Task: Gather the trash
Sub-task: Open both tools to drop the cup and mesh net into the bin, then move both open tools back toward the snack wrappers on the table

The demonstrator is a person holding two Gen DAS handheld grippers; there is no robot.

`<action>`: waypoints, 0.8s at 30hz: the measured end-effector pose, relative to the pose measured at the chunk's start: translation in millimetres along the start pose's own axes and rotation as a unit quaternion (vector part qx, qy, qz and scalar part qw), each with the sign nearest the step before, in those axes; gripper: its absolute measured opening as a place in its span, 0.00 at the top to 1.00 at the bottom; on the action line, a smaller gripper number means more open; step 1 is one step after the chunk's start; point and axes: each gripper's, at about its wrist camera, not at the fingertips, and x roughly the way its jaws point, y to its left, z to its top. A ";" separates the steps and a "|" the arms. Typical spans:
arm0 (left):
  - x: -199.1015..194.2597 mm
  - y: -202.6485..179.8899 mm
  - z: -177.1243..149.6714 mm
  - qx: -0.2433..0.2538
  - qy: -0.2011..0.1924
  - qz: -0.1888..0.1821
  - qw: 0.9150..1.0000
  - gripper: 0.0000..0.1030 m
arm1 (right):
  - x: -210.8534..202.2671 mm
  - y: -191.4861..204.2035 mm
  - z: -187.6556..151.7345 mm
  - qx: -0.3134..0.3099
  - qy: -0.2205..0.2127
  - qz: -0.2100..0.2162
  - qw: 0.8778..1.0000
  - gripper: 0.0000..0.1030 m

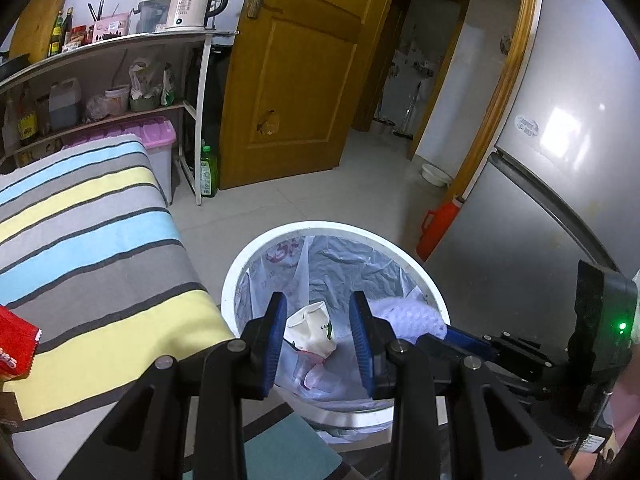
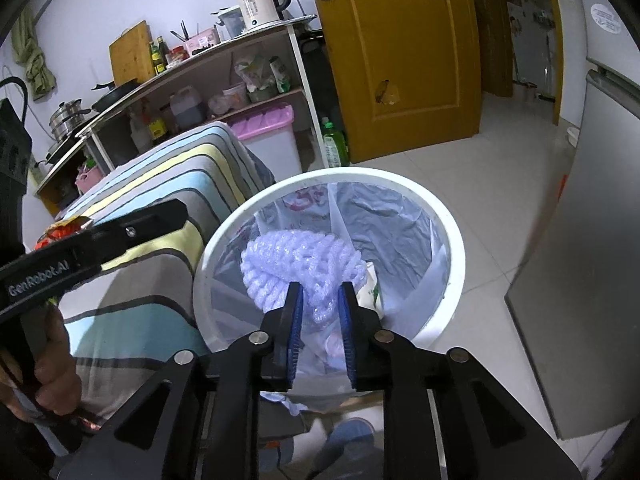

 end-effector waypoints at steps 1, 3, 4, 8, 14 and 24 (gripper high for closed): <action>-1.4 0.2 0.3 -0.001 -0.001 0.001 1.000 0.67 | -0.5 0.2 -0.5 -0.001 -0.001 -0.001 1.000 0.70; -4.7 2.1 0.2 -0.002 -0.003 0.002 1.000 0.67 | -2.0 0.6 -0.7 -0.001 -0.003 -0.001 1.000 0.61; -6.7 2.9 0.4 -0.002 -0.005 0.003 1.000 0.67 | -3.7 0.9 -0.7 -0.001 -0.004 -0.001 1.000 0.60; -21.5 4.1 -2.5 -0.001 -0.015 0.006 1.000 0.67 | -12.0 4.0 0.2 -0.004 -0.012 0.001 1.000 0.60; -46.8 7.2 -5.4 -0.001 -0.035 0.011 0.999 0.67 | -31.4 17.4 0.7 -0.016 -0.034 0.014 0.999 0.60; -91.4 20.5 -17.1 -0.009 -0.067 0.027 0.997 0.67 | -64.6 51.7 0.8 -0.047 -0.068 0.038 0.996 0.60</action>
